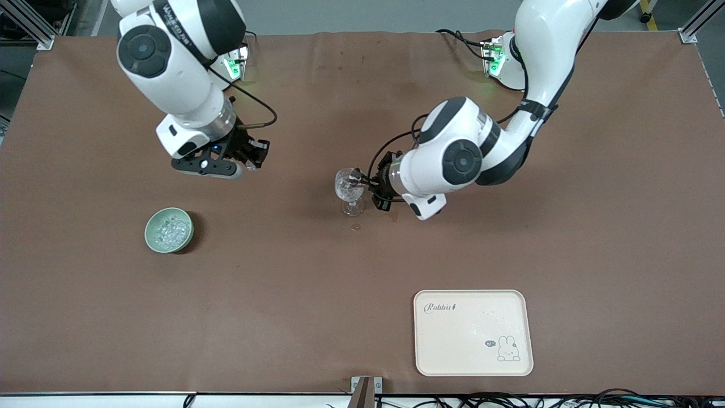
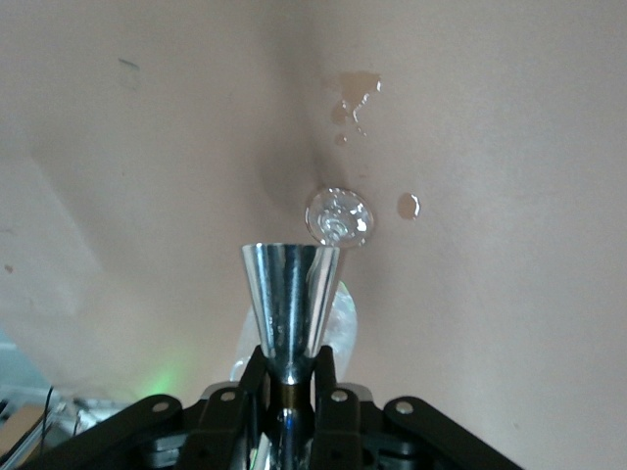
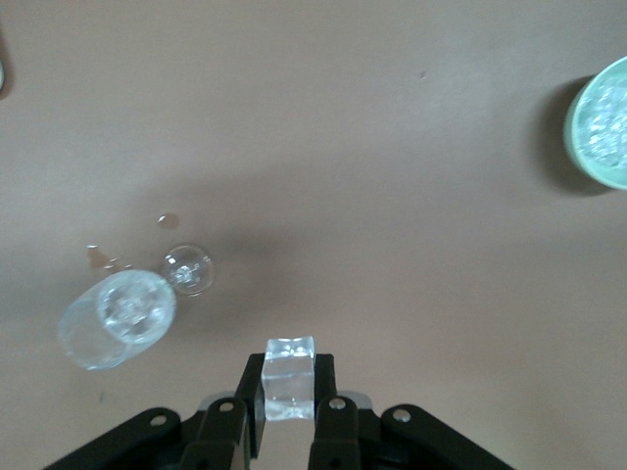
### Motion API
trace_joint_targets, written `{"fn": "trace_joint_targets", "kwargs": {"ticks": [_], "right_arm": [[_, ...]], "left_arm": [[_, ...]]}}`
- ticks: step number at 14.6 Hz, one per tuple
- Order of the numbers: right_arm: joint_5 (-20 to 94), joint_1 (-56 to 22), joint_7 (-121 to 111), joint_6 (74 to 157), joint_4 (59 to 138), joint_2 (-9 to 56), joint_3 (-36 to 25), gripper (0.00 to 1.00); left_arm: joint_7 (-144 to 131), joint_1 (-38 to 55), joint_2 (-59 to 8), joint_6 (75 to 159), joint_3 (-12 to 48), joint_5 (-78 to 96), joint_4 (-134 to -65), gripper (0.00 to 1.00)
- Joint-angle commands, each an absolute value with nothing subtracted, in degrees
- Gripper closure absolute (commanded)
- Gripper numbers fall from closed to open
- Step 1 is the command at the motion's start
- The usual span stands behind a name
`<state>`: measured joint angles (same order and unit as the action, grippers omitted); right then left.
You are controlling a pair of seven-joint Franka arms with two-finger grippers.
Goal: Pour wine and add ice with both arms
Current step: 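Lift the jigger away from the glass with the left gripper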
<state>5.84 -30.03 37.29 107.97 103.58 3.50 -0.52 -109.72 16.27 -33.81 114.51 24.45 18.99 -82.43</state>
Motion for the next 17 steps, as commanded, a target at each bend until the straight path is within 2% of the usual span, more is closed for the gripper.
{"fn": "trace_joint_targets", "kwargs": {"ticks": [1,5,9,13,17], "right_arm": [[5.45,-35.14,44.89,112.04,101.25,7.98,-0.35,1.0],[4.13,-40.86,49.66,118.2,99.68,14.22,-0.35,1.0],[3.96,-42.63,51.68,118.48,94.75,20.12,-0.35,0.99],[3.87,-43.5,51.68,118.74,92.81,23.37,-0.35,0.97],[3.25,-43.77,51.68,118.65,92.64,23.73,-0.35,0.84]], "left_arm": [[-101.81,10.49,-33.48,113.82,24.7,26.08,-81.04,1.0],[-95.45,2.04,-36.11,115.13,24.61,35.15,-77.27,1.0],[-92.64,-2.53,-37.62,121.36,24.44,35.24,-76.03,1.0],[-85.89,-6.67,-42.79,126.37,24.61,38.3,-73.75,0.99],[-79.91,-9.92,-49.55,130.08,24.35,51.03,-70.76,0.99]]}}
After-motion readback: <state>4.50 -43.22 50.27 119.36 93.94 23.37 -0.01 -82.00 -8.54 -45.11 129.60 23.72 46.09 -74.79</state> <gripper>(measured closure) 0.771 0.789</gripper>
